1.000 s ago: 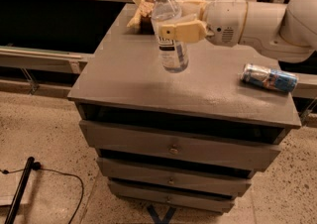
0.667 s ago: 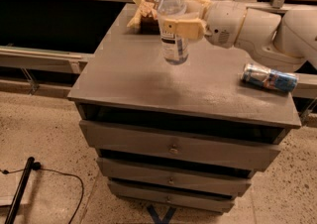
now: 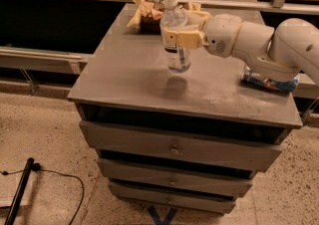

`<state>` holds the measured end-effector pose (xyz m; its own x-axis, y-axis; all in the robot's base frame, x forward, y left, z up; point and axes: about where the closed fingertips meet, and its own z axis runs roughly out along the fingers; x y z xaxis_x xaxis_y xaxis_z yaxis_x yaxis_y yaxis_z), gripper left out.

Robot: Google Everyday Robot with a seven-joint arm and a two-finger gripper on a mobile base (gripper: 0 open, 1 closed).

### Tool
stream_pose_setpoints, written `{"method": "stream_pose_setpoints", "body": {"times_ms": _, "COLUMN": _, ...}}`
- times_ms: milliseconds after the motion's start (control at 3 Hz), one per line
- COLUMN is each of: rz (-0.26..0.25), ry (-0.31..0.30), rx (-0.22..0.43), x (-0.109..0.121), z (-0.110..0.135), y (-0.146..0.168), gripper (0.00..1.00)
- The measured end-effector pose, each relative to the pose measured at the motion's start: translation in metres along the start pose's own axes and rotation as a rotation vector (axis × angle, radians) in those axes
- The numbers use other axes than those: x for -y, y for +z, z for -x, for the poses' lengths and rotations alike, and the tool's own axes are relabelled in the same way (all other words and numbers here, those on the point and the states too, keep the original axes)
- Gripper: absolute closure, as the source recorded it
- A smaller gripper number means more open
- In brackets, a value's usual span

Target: Place blue plastic bottle upright

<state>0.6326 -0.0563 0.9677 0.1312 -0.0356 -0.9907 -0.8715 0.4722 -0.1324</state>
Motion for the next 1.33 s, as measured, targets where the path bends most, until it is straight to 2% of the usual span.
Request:
{"method": "stream_pose_setpoints", "body": {"times_ms": 667, "rz": -0.002, "ry": 0.039, "rx": 0.021, "x": 0.005, "z": -0.022, "y": 0.000, "gripper": 1.00}}
{"method": "stream_pose_setpoints", "body": {"times_ms": 1000, "rz": 0.009, "ry": 0.038, "rx": 0.028, "x": 0.005, "z": -0.026, "y": 0.000, "gripper": 1.00}}
{"method": "stream_pose_setpoints", "body": {"times_ms": 1333, "rz": 0.016, "ry": 0.039, "rx": 0.028, "x": 0.005, "z": -0.030, "y": -0.003, "gripper": 0.81}}
